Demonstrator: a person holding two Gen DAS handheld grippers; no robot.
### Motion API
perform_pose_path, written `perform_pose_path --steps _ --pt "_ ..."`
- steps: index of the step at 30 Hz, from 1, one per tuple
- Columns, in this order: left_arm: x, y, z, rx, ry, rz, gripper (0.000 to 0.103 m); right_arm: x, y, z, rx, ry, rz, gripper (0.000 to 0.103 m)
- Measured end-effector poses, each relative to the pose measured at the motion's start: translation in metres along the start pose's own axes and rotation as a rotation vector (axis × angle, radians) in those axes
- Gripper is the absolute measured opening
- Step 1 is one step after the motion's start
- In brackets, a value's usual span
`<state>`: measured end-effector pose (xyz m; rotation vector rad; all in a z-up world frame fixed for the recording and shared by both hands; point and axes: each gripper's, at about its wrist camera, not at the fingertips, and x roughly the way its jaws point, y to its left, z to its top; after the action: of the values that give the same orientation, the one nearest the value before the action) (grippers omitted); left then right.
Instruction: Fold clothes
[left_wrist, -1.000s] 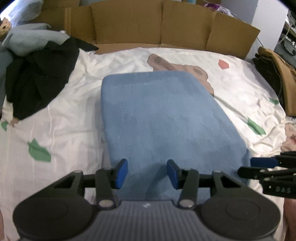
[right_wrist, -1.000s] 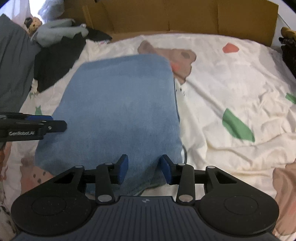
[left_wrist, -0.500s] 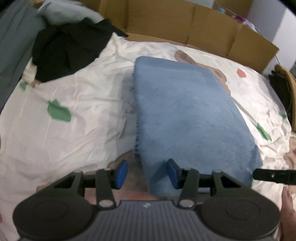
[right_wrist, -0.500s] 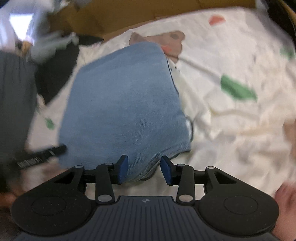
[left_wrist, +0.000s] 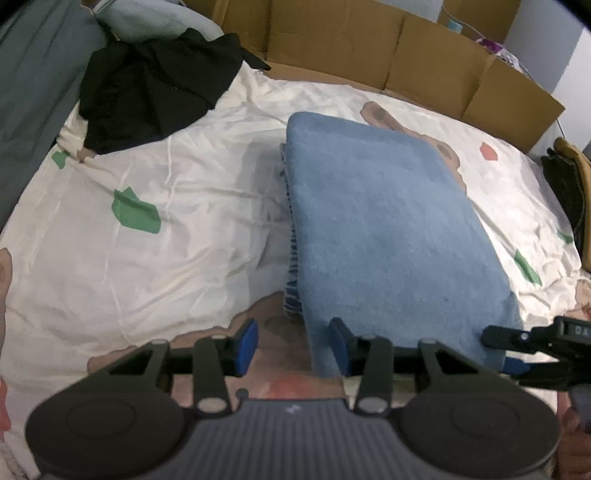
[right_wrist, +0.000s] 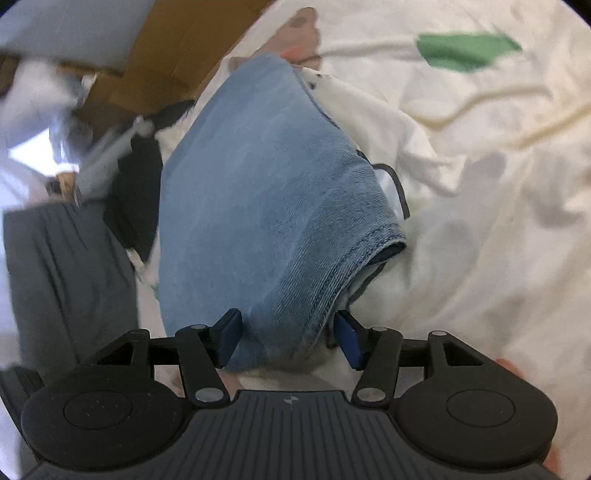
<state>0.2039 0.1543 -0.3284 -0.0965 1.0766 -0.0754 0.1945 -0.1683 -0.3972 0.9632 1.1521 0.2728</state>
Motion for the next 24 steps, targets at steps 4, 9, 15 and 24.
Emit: perform_pose_path --steps 4,9,15,24 --pt "0.001 0.003 0.005 -0.03 0.012 -0.052 0.046 0.011 -0.015 -0.001 0.117 0.016 0.067 0.059" --pt "0.01 0.01 0.008 -0.14 0.003 -0.13 0.058 0.014 -0.02 -0.002 0.182 0.037 0.132 0.027" --pt "0.032 0.021 0.001 -0.282 0.01 -0.228 0.067 0.003 -0.017 0.002 0.191 0.052 0.166 0.023" --pt "0.052 0.037 -0.025 -0.467 0.07 -0.413 0.053 -0.005 -0.018 0.001 0.181 0.051 0.152 0.022"
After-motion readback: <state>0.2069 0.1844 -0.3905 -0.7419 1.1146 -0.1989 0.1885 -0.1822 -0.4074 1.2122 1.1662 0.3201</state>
